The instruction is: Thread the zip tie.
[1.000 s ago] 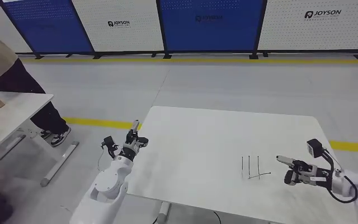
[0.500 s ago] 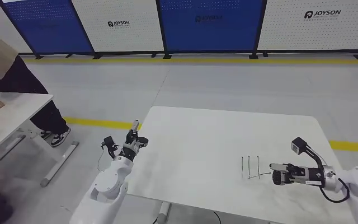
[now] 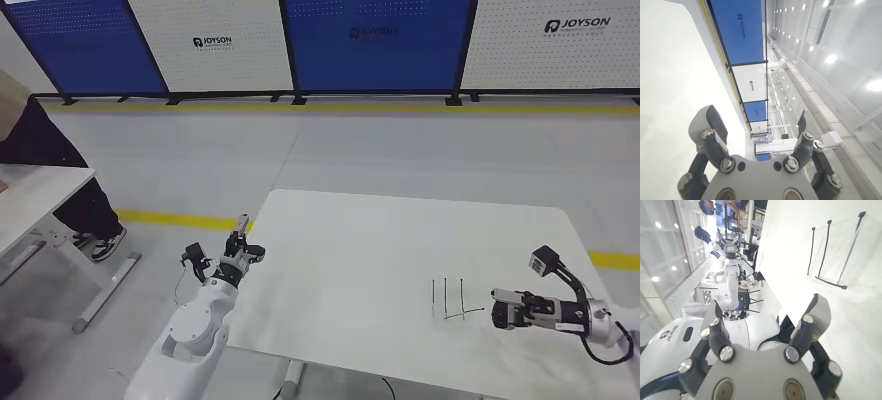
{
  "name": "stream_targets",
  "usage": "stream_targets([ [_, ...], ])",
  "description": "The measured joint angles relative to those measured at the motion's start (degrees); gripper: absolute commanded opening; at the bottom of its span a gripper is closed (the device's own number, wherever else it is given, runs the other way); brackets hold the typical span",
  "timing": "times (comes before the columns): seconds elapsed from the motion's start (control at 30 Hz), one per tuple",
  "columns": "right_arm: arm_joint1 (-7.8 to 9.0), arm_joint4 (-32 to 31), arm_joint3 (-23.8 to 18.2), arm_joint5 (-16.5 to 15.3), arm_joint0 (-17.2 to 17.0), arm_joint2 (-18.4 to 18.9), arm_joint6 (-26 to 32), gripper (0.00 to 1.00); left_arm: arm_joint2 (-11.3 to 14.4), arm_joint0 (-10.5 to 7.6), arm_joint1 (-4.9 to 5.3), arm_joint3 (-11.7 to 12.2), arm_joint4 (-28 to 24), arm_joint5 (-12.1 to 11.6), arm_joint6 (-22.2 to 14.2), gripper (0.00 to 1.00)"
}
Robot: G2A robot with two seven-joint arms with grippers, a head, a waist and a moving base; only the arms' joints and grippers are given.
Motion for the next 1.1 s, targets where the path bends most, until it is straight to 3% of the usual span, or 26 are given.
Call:
stream_targets([
  [0.17,1.01,-4.6,1.5,1.2,0.1,0.4,0.0,1.0,0.0,0.0,0.0,0.0,0.0,0.0,0.0,1.0],
  [0.27,0.91,-8.5,0.9,1.4,1.1,-1.4,-0.2,1.0,0.0,0.0,0.0,0.0,0.0,0.0,0.0,1.0],
  [0.33,0.59,-10.0,0.7,-0.1,2.2,-3.4,0.0,1.0,0.0,0.0,0.0,0.0,0.0,0.0,0.0,1.0],
  [0.4,0.43,-10.2,1.2,-1.3,3.0,-4.1,-0.2,1.0,0.0,0.0,0.0,0.0,0.0,0.0,0.0,1.0],
  [0.77,0.34,-10.4,0.9,-1.2,2.9,-4.3,-0.2,1.0,0.0,0.0,0.0,0.0,0.0,0.0,0.0,1.0],
  [0.87,-0.31,-11.2,1.0,-0.7,4.3,-6.8,-1.4,1.0,0.0,0.0,0.0,0.0,0.0,0.0,0.0,1.0],
  [1.1,-1.92,-14.8,6.3,1.1,9.2,-11.9,-5.0,1.0,0.0,0.0,0.0,0.0,0.0,0.0,0.0,1.0],
])
